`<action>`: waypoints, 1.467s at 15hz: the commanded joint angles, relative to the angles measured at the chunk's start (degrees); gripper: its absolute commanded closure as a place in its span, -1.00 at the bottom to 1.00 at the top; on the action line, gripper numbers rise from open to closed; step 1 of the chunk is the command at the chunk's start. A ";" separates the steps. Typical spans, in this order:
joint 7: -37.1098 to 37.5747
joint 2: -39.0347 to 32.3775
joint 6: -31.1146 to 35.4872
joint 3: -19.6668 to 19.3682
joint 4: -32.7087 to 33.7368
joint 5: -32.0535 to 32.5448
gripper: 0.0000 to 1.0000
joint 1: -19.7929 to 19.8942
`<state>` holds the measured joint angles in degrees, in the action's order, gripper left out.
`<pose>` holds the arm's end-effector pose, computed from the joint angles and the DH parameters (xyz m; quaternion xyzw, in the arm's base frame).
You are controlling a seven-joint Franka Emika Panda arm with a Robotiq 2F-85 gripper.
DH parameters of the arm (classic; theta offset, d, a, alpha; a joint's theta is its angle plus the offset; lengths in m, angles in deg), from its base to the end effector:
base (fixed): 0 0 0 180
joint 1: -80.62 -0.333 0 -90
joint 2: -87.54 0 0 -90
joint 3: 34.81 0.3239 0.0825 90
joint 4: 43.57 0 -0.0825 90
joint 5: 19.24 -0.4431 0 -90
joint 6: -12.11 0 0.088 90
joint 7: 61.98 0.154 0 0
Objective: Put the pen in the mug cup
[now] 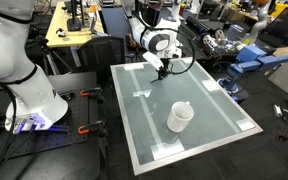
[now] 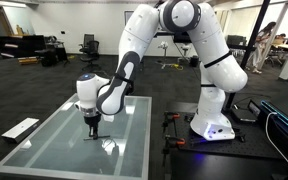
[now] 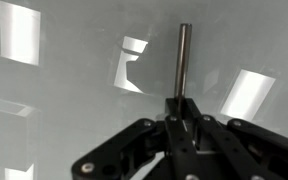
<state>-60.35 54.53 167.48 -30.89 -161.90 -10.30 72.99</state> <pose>0.6155 0.1315 0.0639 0.9879 0.1495 0.0385 0.0123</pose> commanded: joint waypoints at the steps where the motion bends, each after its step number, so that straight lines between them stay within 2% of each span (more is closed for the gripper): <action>1: -8.34 2.95 -0.22 5.78 -2.18 -5.32 0.94 4.44; 3: -9.03 5.36 -1.09 6.71 -3.59 -7.17 0.94 4.77; 9: -0.73 13.87 -1.42 0.75 -8.69 -4.08 0.94 0.36; 13: 3.14 19.55 -2.66 -1.47 -12.68 -2.20 0.94 -0.68; 22: -1.31 33.30 -7.64 -0.47 -21.05 -4.29 0.94 2.28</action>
<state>-59.46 81.43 162.76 -31.57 -179.35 -13.65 74.12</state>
